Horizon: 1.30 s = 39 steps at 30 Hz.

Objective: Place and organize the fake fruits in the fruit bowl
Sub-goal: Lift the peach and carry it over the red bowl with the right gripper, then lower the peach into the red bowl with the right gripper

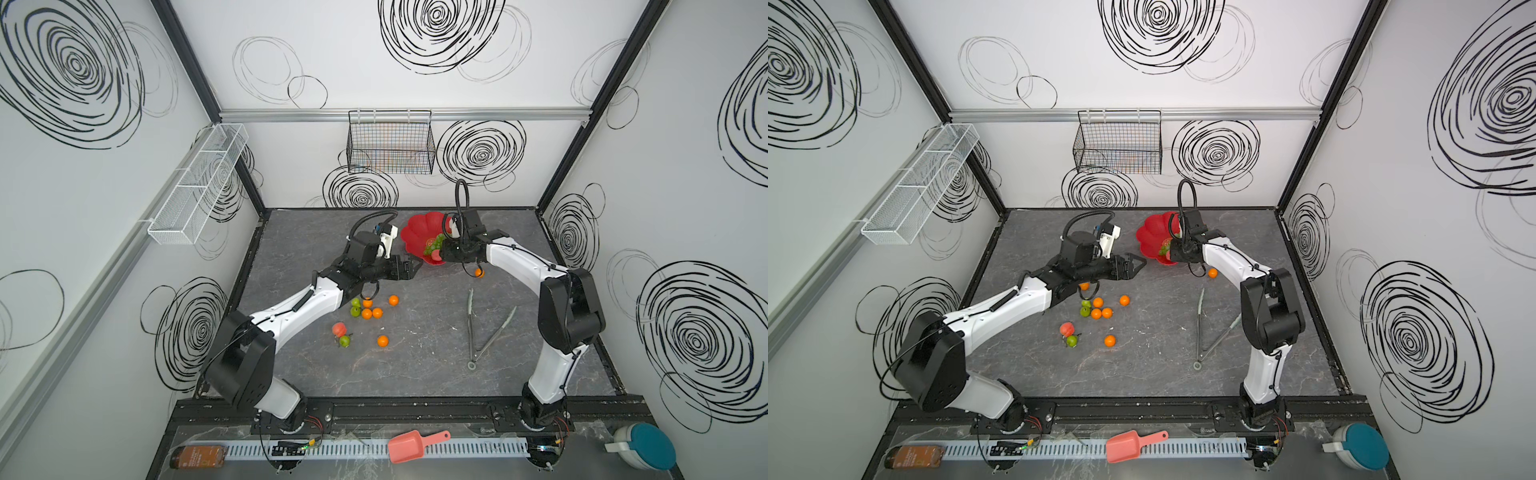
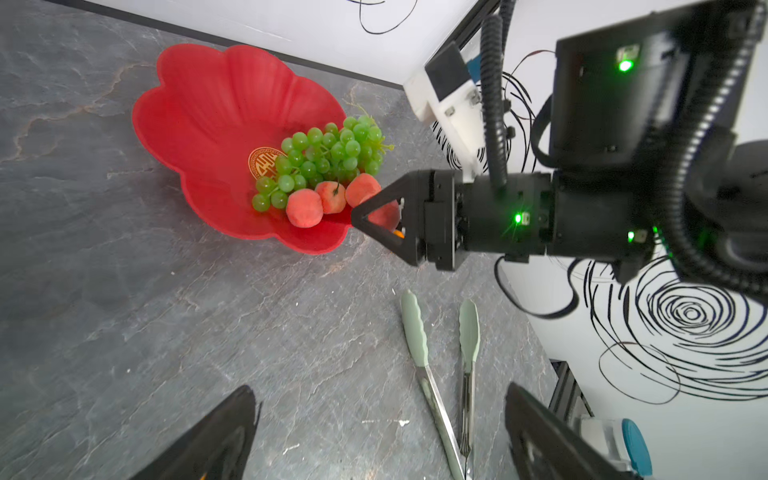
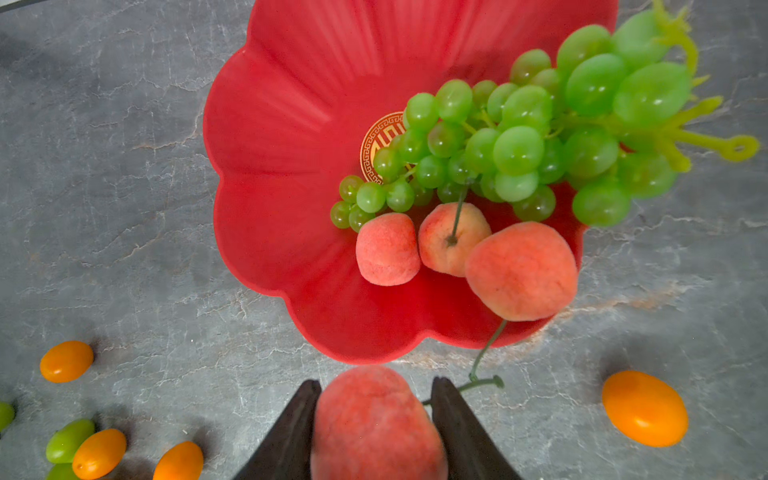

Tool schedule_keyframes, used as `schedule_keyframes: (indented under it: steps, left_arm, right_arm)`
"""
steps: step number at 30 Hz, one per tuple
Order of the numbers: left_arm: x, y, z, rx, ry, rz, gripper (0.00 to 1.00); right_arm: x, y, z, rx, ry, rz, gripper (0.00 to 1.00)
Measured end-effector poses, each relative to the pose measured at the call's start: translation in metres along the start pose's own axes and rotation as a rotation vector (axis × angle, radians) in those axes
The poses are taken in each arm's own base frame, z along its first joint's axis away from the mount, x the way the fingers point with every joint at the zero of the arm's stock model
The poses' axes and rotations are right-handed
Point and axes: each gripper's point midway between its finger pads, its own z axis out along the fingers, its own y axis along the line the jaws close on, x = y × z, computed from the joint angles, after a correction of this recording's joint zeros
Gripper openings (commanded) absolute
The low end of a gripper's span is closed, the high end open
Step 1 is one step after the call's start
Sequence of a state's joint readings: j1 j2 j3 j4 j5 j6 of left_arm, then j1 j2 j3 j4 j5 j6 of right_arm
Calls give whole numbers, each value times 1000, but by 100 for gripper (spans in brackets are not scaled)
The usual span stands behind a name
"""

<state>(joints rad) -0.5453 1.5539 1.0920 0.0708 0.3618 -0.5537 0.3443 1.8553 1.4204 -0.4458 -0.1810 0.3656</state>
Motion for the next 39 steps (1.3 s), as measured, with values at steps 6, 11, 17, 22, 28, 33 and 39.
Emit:
schedule_keyframes:
  steps: [6,11,17,22,28,33,39]
  left_arm:
    - [-4,3,21,22,3,-16,96]
    - [-2,-1,23,56,17,-19,96]
    - [-10,4,19,72,1,-39,96]
    - [-15,10,17,71,-9,-60,96]
    - [-16,8,17,84,-12,-59,96]
    - [-16,7,17,85,-12,-59,96]
    - [-15,8,17,83,-12,-59,96]
  right_arm:
    - [-6,0,17,14,13,-3,46]
    - [-9,-4,31,39,31,-2,46]
    - [-10,-10,42,83,52,-1,46]
    - [-8,-16,49,114,68,-1,50]
    - [-8,-19,50,130,67,-1,56]
    - [-8,-19,50,133,67,-2,57]
    - [-6,-19,49,136,76,-2,57]
